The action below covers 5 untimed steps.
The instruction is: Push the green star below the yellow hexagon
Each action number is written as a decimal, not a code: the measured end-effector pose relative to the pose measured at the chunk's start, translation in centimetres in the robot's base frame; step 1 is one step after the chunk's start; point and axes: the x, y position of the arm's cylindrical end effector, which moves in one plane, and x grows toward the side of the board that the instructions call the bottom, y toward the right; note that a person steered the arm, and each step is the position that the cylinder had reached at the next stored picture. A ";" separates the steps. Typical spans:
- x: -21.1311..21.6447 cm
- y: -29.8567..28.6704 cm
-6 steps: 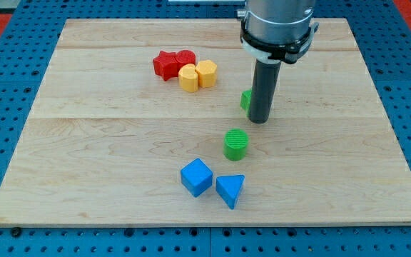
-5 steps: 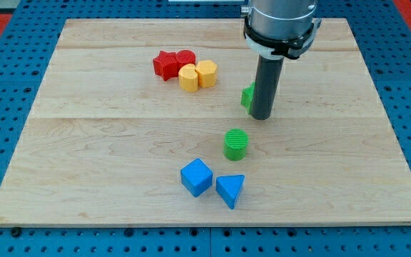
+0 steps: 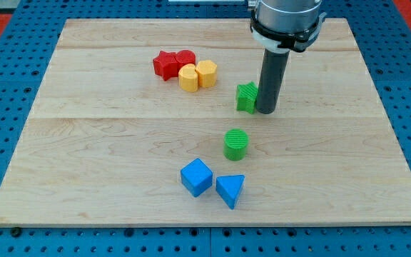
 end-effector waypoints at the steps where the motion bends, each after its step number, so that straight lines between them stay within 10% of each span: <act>1: -0.8 -2.0; 5: -0.4 -2.3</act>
